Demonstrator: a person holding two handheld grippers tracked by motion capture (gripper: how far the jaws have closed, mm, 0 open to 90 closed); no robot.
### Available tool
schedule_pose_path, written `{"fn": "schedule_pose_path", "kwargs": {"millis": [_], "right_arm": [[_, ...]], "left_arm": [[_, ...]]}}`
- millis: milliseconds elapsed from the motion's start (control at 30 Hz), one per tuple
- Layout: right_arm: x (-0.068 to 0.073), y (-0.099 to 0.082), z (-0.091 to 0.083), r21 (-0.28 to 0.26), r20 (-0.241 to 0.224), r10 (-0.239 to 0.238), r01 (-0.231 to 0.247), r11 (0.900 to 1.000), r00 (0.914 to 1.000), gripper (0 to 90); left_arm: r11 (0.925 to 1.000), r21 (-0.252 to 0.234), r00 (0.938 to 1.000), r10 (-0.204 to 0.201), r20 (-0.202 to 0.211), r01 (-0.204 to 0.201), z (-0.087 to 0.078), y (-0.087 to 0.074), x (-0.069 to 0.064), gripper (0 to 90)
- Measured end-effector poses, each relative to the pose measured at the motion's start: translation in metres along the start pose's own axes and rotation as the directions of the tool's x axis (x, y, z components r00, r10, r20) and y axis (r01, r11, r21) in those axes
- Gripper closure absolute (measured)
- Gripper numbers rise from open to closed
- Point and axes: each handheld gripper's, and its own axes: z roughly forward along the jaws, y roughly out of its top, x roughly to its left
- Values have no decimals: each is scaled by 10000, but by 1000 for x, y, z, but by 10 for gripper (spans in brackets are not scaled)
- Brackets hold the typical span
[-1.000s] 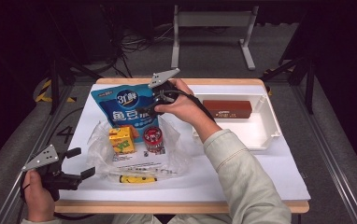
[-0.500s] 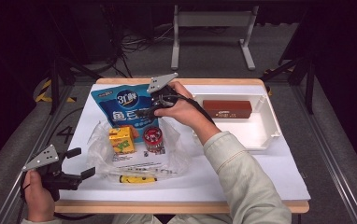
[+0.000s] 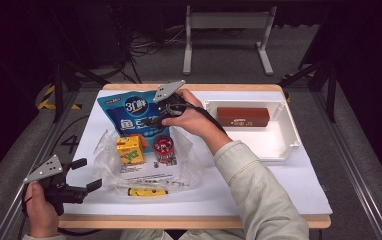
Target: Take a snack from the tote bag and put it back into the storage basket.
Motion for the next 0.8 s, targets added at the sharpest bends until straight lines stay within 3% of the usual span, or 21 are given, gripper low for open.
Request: {"fn": "schedule_pose_path", "kwargs": {"millis": [100, 367, 533, 800], "right_arm": [[-1, 1, 0, 90, -3, -173, 173, 9998, 9999, 439], [-1, 2, -1, 293, -187, -473, 479, 9984, 9987, 546], [0, 4, -2, 533, -458, -634, 658, 9964, 9969, 704], [3, 4, -2, 613, -658, -164, 205, 9979, 9977, 816]], "left_arm": [[10000, 18, 10000, -2, 12, 2, 0, 0, 0, 23], [10000, 50, 10000, -4, 6, 3, 1, 0, 0, 22], [10000, 31, 10000, -7, -4, 7, 1, 0, 0, 23], [10000, 24, 10000, -10, -9, 10, 0, 0, 0, 23]]}}
